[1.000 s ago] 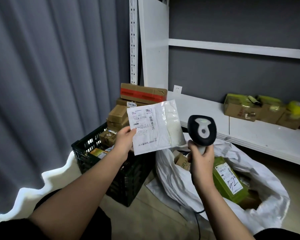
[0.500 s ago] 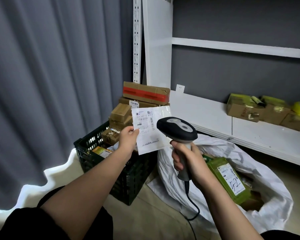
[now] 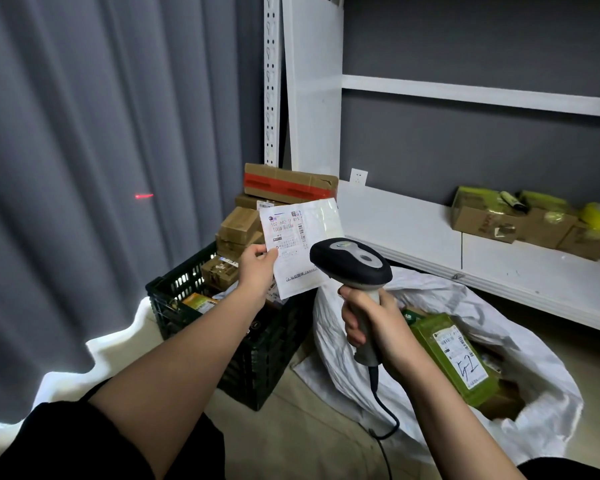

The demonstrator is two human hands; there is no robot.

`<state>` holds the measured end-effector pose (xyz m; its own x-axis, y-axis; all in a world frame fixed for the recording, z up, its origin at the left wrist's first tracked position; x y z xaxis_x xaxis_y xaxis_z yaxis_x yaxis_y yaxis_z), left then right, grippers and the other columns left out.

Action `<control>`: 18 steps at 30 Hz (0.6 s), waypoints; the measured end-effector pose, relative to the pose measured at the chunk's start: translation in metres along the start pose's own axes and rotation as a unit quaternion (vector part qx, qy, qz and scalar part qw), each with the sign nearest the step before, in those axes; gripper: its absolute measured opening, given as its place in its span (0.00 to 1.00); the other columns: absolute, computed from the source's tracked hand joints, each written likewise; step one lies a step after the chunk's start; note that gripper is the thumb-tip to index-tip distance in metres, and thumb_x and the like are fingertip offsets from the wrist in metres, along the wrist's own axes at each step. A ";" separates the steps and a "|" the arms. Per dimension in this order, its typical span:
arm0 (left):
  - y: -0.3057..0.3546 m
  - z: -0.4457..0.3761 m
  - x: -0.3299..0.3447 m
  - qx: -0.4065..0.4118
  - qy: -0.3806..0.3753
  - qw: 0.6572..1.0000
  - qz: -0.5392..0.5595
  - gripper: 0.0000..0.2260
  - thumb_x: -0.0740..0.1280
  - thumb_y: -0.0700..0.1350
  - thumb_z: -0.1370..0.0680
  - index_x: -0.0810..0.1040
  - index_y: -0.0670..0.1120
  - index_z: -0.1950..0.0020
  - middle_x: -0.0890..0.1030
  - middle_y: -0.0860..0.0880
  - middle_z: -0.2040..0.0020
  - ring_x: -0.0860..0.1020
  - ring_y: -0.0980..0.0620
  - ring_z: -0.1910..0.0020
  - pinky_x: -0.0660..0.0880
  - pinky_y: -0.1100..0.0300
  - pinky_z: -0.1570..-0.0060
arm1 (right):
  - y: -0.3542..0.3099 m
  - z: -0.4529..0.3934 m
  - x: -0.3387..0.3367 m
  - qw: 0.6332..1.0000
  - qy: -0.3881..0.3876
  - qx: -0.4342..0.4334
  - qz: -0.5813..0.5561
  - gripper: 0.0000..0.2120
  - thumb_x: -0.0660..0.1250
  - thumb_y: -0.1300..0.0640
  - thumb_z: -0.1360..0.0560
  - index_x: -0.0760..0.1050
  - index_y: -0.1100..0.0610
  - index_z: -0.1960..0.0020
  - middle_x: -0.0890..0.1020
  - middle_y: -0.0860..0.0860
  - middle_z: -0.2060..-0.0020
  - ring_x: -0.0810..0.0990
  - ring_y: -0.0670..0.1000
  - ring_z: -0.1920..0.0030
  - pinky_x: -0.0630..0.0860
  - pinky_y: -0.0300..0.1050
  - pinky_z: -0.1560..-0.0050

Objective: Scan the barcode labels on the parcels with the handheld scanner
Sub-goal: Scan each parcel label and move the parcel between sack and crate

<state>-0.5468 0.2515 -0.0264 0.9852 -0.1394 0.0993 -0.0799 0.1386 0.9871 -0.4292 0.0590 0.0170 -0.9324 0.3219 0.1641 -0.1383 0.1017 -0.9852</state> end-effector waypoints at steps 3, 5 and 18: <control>0.001 -0.001 0.000 0.002 0.004 1.000 -0.001 0.06 0.63 0.39 0.20 0.72 0.47 0.57 0.81 0.44 0.50 0.80 0.45 0.51 0.78 0.48 0.46 | -0.001 0.000 -0.001 1.000 0.002 0.000 0.006 0.13 0.67 0.54 0.30 0.65 0.59 0.62 0.67 0.53 0.76 0.61 0.49 0.79 0.60 0.39 0.76; 0.001 -0.002 0.000 0.001 0.006 1.000 -0.002 0.06 0.63 0.39 0.20 0.72 0.47 0.57 0.81 0.45 0.50 0.80 0.45 0.51 0.78 0.48 0.45 | -0.001 0.000 -0.001 1.000 0.003 0.000 0.007 0.13 0.67 0.54 0.30 0.65 0.59 0.62 0.66 0.53 0.76 0.60 0.49 0.79 0.60 0.39 0.76; -0.003 -0.005 0.009 -0.004 -0.004 1.000 -0.018 0.05 0.64 0.39 0.21 0.74 0.46 0.56 0.81 0.44 0.50 0.81 0.44 0.48 0.78 0.45 0.44 | 0.003 -0.003 -0.013 1.000 0.019 -0.002 -0.021 0.11 0.68 0.54 0.29 0.68 0.59 0.58 0.69 0.53 0.75 0.63 0.49 0.79 0.63 0.39 0.76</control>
<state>-0.5364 0.2549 -0.0295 0.9863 -0.1522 0.0638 -0.0423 0.1404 0.9892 -0.4167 0.0578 0.0125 -0.9122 0.3534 0.2073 -0.1754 0.1203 -0.9771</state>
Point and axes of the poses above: each hand's wrist, its own z-axis away from the middle knuckle, its own x-axis out of the palm, y = z × x, the point moved 9 cm from there along -z, towards the middle knuckle
